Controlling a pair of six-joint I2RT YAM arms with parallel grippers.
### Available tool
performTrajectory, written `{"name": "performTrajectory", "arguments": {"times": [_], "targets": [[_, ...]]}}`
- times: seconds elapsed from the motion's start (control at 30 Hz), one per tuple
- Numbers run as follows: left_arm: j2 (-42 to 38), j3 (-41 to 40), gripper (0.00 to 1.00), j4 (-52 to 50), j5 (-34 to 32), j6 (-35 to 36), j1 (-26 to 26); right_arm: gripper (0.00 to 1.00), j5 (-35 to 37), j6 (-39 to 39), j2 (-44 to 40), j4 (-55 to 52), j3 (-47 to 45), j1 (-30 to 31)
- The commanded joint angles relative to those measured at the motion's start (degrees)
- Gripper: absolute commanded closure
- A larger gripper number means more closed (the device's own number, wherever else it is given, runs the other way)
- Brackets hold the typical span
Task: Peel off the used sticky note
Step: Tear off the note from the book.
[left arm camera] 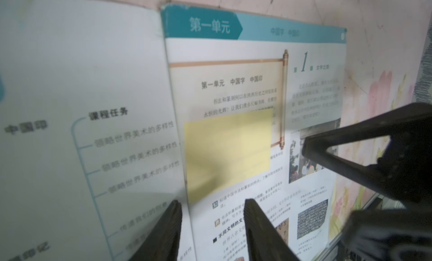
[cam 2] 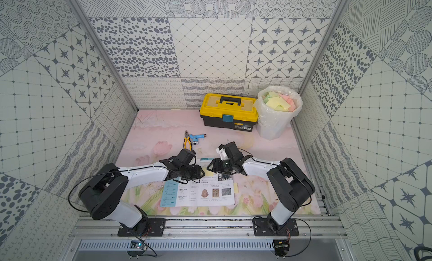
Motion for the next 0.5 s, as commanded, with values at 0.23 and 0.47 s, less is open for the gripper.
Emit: {"name": "performTrajectory", "arguments": {"times": [0.23, 0.47], "targets": [[1.6, -0.8, 0.60, 0.3, -0.1, 0.5, 0.6, 0.42, -2.7, 2.2, 4.1, 4.7, -1.5, 0.2], [1.6, -1.4, 0.60, 0.5, -0.4, 0.4, 0.9, 0.43, -4.2, 5.2, 7.2, 7.9, -1.5, 0.2]]}}
